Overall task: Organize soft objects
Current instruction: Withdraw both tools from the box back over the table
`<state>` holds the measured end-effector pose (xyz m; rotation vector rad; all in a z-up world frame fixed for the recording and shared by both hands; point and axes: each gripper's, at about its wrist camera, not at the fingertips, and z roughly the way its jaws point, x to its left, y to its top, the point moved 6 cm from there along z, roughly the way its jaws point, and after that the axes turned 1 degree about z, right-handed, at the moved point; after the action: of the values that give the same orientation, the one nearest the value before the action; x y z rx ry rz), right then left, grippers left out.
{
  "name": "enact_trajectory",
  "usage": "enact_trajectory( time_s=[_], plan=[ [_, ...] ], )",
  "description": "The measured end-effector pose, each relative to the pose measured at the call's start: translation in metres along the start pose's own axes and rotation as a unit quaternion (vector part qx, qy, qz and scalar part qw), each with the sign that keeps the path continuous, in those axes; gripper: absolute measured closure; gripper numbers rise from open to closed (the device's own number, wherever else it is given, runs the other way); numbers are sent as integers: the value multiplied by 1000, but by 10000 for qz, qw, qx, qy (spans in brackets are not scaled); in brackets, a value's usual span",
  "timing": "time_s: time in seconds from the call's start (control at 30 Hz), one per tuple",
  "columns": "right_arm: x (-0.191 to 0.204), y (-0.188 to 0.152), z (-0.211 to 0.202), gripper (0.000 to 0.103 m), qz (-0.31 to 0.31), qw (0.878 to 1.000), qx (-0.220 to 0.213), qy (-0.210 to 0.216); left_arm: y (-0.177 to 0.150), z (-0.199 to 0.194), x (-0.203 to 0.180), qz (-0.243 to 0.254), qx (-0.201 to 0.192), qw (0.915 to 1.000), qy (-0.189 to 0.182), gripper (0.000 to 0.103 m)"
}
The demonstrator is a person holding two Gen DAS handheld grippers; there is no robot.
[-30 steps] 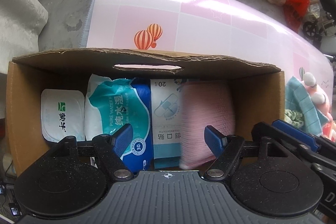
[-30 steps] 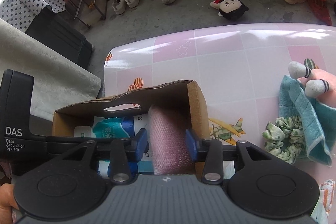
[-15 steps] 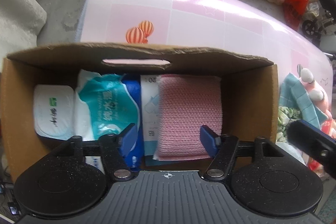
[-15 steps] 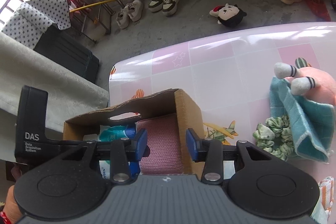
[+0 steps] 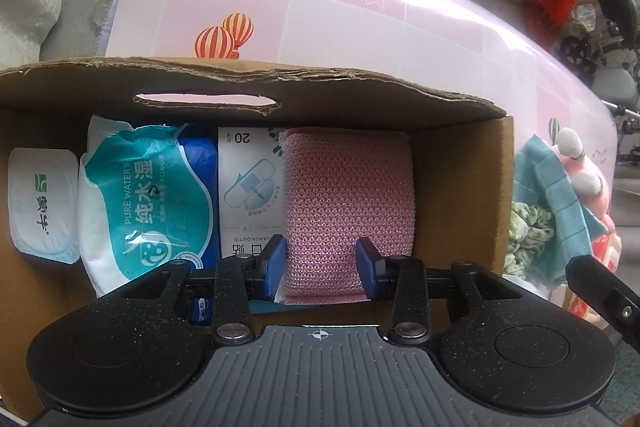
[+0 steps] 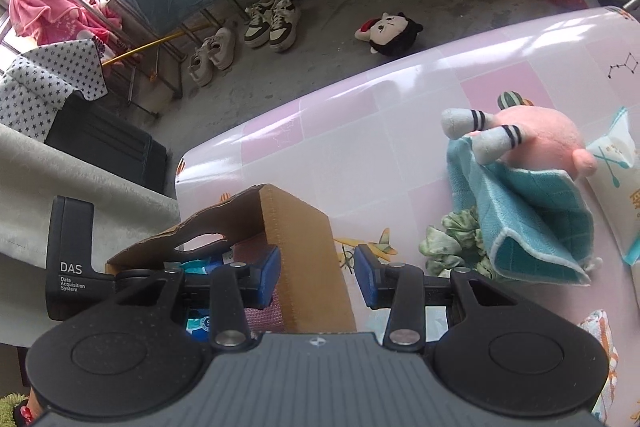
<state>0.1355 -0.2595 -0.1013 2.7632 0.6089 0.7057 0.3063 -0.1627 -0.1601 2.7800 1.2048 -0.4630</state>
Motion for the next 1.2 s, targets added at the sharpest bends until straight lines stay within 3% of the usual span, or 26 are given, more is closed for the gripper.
enact_trajectory(
  time_s=[0.13, 0.37, 0.67, 0.77, 1.03, 1.2],
  plan=[
    [1, -2, 0, 86, 10, 10000, 9, 25, 0, -1, 1, -90, 3, 10000, -27, 64],
    [1, -2, -5, 86, -9, 9999, -24, 150, -1, -21, 4, -135, -268, 9995, 16, 49],
    [-18, 2, -18, 86, 201, 9980, -28, 591, -15, -66, 2, -290, -749, 9963, 296, 49],
    [-31, 5, -27, 72, 309, 9965, -48, 779, -23, -85, -4, -348, -974, 9935, 484, 47],
    [-85, 24, -65, 69, 500, 9880, 18, 1460, -63, -135, -47, -635, -1502, 9809, 1059, 46],
    [-133, 40, -103, 68, 323, 9862, 98, 1620, -96, -160, -86, -958, -1798, 9718, 1190, 46]
  ],
)
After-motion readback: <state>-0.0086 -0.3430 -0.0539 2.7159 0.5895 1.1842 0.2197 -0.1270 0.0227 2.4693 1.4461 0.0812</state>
